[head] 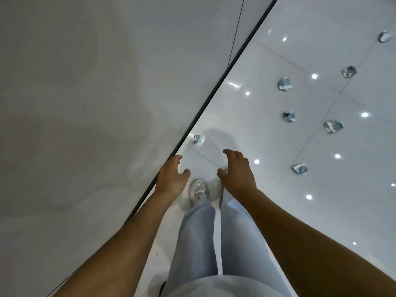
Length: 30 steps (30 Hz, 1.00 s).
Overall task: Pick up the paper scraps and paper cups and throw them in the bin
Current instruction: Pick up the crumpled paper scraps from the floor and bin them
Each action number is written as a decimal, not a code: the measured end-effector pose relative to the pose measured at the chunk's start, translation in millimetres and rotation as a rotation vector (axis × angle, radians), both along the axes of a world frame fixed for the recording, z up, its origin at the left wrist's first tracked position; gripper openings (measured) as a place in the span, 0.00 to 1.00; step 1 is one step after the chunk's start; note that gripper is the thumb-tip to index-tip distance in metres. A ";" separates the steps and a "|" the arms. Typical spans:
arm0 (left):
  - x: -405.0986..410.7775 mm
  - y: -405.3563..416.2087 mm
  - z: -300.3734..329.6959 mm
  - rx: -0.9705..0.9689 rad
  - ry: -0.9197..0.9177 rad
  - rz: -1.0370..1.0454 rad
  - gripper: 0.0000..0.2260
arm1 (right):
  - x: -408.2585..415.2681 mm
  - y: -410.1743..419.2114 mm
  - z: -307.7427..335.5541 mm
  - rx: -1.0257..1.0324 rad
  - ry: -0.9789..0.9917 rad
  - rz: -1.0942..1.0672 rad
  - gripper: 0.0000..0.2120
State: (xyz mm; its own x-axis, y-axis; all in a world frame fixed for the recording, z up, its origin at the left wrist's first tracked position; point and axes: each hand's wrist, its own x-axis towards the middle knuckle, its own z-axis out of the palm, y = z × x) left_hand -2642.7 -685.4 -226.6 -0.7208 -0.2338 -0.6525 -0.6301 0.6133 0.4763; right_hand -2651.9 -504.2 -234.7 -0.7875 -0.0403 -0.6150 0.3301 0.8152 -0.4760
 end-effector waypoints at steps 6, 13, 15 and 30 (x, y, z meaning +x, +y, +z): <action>-29.8 7.2 -63.8 0.003 -0.055 0.095 0.21 | -46.2 -0.3 -72.1 -0.012 -0.044 0.079 0.28; -53.4 7.8 -178.4 -0.026 -0.093 0.094 0.20 | -78.0 -12.7 -203.6 -0.046 -0.046 0.141 0.29; -58.4 4.3 -216.0 -0.043 -0.096 0.059 0.20 | -82.1 -17.2 -246.4 -0.045 -0.057 0.143 0.29; -79.1 -32.1 -470.6 -0.008 -0.067 -0.038 0.20 | -113.7 -86.3 -551.1 -0.094 0.052 0.305 0.40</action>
